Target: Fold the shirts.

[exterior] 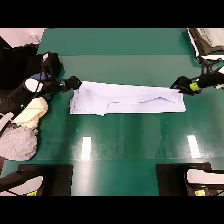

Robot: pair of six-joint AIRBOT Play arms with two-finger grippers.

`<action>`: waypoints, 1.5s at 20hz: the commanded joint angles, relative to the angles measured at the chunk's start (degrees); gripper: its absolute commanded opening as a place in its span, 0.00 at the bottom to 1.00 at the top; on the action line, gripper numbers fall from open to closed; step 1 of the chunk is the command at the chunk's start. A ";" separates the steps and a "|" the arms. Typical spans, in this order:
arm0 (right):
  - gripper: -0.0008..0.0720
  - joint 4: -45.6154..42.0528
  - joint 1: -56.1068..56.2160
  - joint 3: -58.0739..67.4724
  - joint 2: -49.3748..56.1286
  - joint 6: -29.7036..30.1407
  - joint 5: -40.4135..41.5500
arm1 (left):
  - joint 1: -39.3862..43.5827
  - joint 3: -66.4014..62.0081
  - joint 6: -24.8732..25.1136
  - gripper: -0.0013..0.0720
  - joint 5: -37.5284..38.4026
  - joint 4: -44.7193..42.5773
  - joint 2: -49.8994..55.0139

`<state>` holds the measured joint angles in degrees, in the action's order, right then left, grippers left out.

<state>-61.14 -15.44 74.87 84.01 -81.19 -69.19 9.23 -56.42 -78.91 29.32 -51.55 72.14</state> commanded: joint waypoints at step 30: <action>0.02 22.36 -10.14 8.00 13.14 21.90 -17.59 | 2.32 -7.87 0.90 0.05 20.20 5.44 3.28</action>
<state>-45.30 -26.20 82.74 101.23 -60.20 -86.63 9.98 -64.16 -77.93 51.70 -48.90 73.91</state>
